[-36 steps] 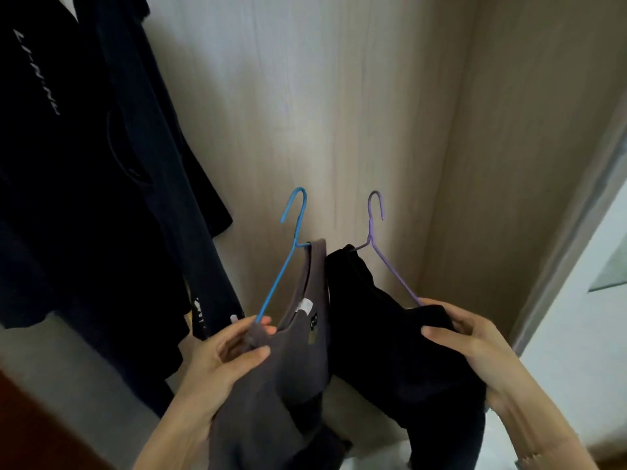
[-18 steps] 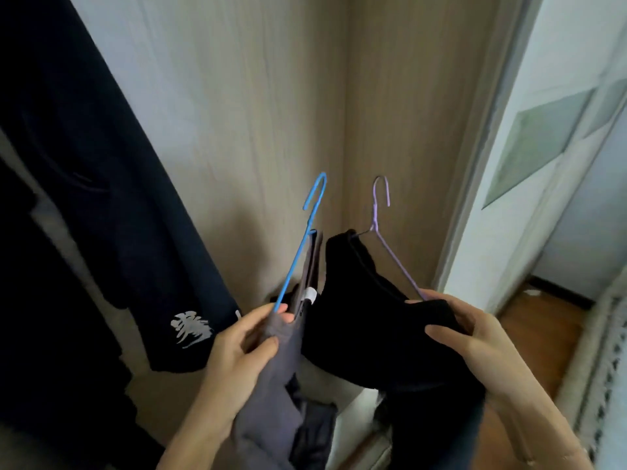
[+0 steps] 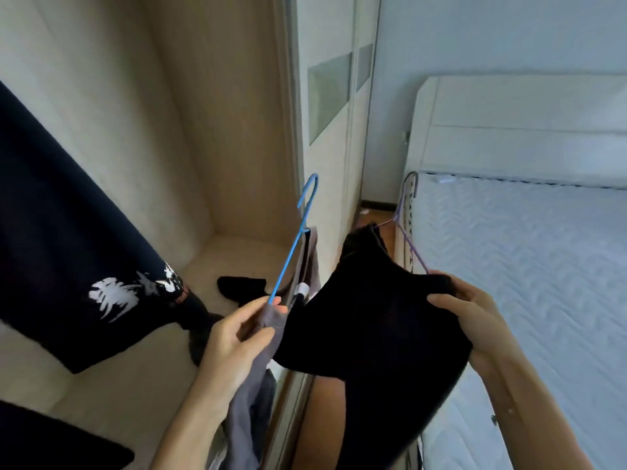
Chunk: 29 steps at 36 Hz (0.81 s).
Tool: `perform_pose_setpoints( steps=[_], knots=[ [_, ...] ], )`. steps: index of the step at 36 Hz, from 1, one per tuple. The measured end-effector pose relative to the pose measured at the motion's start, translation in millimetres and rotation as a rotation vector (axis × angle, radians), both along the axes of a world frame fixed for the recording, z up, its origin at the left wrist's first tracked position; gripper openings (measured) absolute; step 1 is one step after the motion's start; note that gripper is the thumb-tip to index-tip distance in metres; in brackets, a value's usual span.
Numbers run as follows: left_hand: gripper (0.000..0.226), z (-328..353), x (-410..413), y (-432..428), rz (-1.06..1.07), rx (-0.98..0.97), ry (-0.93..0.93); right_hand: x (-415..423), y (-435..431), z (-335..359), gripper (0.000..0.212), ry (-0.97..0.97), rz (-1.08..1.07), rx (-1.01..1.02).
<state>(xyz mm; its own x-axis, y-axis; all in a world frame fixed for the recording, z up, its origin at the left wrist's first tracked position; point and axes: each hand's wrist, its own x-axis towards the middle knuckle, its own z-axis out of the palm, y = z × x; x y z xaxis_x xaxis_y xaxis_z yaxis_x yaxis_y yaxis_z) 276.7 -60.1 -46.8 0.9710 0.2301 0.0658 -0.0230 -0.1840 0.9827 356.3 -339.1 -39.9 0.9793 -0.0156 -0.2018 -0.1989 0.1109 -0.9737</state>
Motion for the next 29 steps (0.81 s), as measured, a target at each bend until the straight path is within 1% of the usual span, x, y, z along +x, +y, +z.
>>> perform_pose_setpoints(
  steps=[7, 10, 12, 14, 16, 18, 24, 29],
  knots=[
    [0.046, -8.0, -29.1, -36.7, -0.158, 0.012, 0.06, -52.7, -41.6, -7.5, 0.037, 0.03, -0.106, -0.136],
    [0.06, -17.0, -42.8, -47.9, -0.212, 0.058, 0.06, -73.5, -55.5, -13.2, 0.038, 0.038, -0.134, -0.191],
    [0.065, -18.6, -50.6, -53.4, -0.234, 0.051, 0.044, -87.6, -61.8, -12.4, 0.038, 0.026, -0.151, -0.215],
    [0.058, -17.8, -57.8, -55.9, -0.256, 0.041, 0.03, -102.8, -66.7, -9.9, 0.039, 0.023, -0.19, -0.215],
    [0.045, -12.5, -67.4, -59.8, -0.272, -0.004, 0.016, -121.2, -71.7, -4.6, 0.038, 0.018, -0.217, -0.218],
    [0.039, -3.2, -75.6, -64.0, -0.297, -0.047, -0.003, -141.5, -77.3, 4.2, 0.039, -0.005, -0.247, -0.23],
    [0.036, 20.1, -107.4, -66.7, -0.406, -0.075, -0.083, -219.3, -79.4, 19.1, 0.043, -0.093, -0.381, -0.237],
    [0.037, 15.3, -163.7, -53.6, -0.52, -0.073, -0.064, -314.4, -63.9, 12.7, 0.043, -0.133, -0.49, -0.183]
  ],
)
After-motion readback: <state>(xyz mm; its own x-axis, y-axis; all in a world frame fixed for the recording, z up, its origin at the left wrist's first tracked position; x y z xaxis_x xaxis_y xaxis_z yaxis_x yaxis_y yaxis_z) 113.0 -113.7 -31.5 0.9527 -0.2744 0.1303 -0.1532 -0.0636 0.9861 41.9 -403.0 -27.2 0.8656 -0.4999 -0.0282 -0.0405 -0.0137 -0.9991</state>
